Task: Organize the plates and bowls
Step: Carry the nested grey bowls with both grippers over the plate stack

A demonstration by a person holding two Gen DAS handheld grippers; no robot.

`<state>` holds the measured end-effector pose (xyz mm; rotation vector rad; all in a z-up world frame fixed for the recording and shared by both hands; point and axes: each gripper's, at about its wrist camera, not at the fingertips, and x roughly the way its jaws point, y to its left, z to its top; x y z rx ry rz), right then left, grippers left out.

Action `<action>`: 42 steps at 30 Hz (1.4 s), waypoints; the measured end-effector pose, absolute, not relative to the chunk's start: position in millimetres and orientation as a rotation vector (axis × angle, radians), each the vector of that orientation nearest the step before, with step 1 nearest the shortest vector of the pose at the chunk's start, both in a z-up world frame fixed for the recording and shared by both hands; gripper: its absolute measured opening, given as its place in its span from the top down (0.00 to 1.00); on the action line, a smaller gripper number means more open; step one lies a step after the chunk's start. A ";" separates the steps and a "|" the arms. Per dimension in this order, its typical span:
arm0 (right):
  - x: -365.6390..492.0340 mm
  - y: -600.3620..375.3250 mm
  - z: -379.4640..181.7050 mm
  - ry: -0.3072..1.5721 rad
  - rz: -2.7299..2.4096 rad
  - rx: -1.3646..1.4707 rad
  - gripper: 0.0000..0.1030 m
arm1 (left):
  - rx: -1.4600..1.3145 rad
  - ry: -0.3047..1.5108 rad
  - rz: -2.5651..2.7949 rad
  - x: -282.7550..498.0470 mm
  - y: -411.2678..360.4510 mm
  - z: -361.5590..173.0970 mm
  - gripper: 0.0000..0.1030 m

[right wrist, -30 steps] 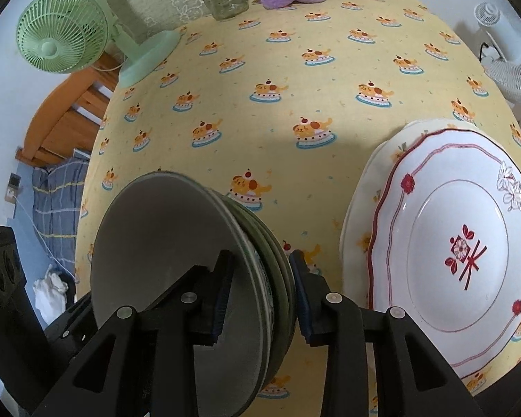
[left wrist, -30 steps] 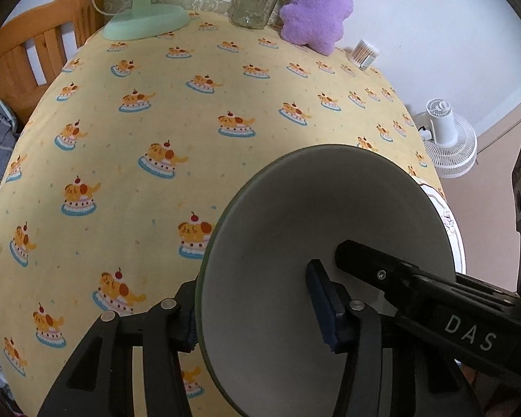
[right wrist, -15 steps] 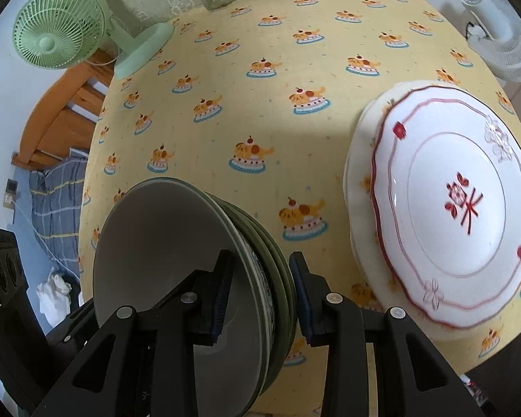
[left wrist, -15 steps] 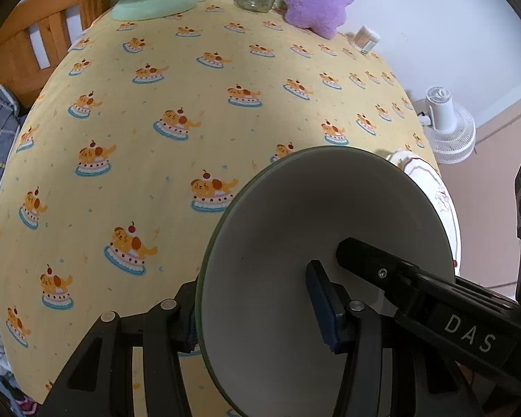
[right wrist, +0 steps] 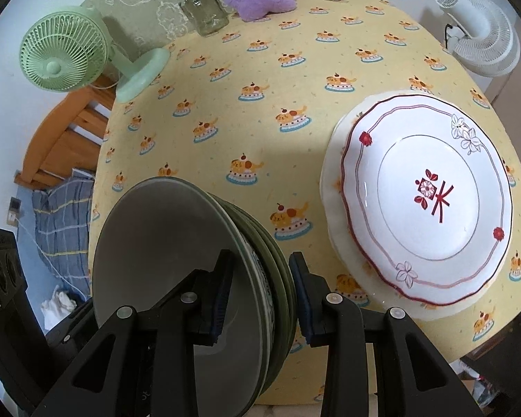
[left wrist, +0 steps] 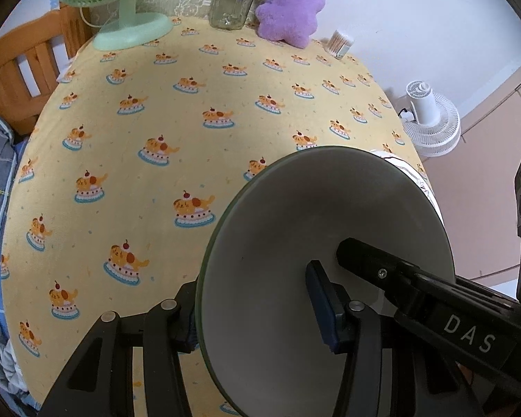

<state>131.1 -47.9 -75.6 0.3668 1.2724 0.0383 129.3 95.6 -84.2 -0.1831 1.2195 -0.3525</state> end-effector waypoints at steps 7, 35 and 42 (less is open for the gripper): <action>140.9 -65.7 -66.8 1.264 0.129 0.334 0.64 | -0.205 1.187 -0.258 128.5 75.8 -72.6 0.51; 166.9 -160.1 -43.0 1.259 0.281 0.234 0.64 | -0.298 1.137 -0.114 131.3 -18.8 -52.4 0.51; 166.8 -187.2 -39.6 1.259 0.272 0.231 0.64 | -0.303 1.144 -0.124 133.2 -46.1 -50.8 0.51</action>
